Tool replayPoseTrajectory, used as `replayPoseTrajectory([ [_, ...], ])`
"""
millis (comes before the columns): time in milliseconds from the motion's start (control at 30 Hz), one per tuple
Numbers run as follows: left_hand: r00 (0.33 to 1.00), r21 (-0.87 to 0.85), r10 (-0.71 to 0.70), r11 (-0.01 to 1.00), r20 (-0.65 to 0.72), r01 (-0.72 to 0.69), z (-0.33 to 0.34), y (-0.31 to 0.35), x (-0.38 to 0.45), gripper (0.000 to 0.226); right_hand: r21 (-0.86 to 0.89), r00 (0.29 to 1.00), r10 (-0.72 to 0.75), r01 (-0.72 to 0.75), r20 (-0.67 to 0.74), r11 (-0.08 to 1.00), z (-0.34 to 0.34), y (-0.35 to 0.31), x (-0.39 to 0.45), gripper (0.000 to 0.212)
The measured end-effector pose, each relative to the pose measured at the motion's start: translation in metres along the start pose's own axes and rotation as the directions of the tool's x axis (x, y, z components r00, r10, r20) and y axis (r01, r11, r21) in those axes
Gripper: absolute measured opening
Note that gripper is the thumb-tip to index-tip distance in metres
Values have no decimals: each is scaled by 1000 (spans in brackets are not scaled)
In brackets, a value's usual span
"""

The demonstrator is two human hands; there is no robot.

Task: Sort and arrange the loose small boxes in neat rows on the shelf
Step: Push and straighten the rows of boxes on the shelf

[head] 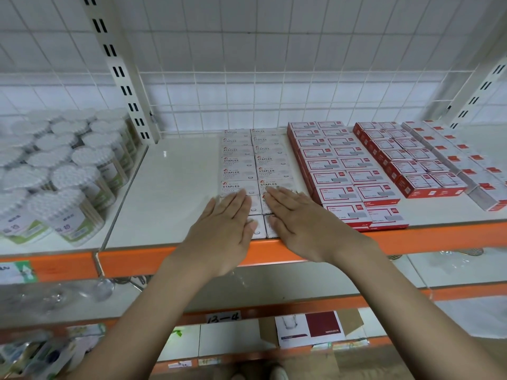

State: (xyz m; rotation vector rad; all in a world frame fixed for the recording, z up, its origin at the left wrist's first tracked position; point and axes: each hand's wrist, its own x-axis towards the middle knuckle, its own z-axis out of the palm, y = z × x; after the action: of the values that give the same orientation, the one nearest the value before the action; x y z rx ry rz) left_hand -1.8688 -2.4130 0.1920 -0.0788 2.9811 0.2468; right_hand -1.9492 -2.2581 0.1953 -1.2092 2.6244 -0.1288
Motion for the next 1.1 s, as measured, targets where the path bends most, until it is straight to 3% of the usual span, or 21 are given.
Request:
replayPoseTrajectory([
  [267,999,23,-1,1000,-52,3,7,-1,-13,54,33,999,-6,7,-33,999,4,-1,-11,54],
  [500,999,-54,-5,999,-52,2,10,-4,-15,51,-45,997,32,-35,-69,998,6,-1,-14,55],
  [1100,999,-61,-2,998,-54,-1,8,-6,-7,50,-94,999,30,-31,-16,995,1,2,-6,55],
])
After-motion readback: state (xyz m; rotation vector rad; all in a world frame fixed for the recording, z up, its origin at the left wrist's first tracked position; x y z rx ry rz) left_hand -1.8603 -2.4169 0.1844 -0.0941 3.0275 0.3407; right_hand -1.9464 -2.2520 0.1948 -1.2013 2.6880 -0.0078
